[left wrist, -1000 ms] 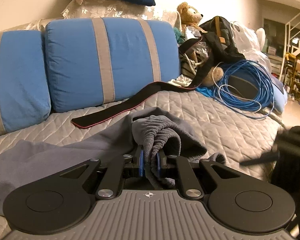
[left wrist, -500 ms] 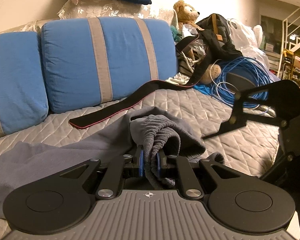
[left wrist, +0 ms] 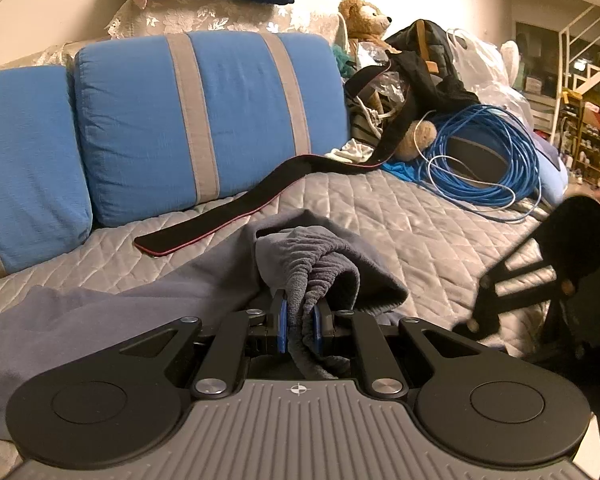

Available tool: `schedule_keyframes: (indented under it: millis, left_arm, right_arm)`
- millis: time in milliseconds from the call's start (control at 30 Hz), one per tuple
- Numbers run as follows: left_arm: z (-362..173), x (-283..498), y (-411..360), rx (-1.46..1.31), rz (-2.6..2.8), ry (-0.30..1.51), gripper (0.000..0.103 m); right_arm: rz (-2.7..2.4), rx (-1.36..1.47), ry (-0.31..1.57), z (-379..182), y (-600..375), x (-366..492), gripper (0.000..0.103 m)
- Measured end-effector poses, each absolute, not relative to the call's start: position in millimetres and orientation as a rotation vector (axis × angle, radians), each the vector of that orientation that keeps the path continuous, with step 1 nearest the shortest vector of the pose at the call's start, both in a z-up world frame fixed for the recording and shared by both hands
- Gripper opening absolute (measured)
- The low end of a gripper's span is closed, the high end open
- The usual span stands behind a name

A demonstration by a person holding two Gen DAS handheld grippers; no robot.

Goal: Fold clothes

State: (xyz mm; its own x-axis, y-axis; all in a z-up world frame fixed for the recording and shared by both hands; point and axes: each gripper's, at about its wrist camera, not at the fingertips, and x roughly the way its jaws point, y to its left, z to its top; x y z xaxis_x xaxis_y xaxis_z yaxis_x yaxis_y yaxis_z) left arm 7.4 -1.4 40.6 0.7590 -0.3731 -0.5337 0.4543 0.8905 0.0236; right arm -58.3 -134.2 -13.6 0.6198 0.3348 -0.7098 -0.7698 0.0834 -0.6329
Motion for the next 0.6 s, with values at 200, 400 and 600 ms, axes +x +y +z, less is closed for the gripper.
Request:
schedule_keyframes:
  millis: [200,400,600]
  left_arm:
    - [39,9,-5,0.17,-0.453,0.554,0.012]
    - [37,9,-4,0.17,-0.447,0.558,0.012]
    - [37,10,-5,0.169,-0.45,0.559,0.012]
  right_arm:
    - [0.804,-1.032,0.487,-21,-128,-80,0.008]
    - [0.742,-0.995,0.465,-25,-120,-77,0.032]
    - [0.732,-0.986,0.464,-28,-118,-74,0.032]
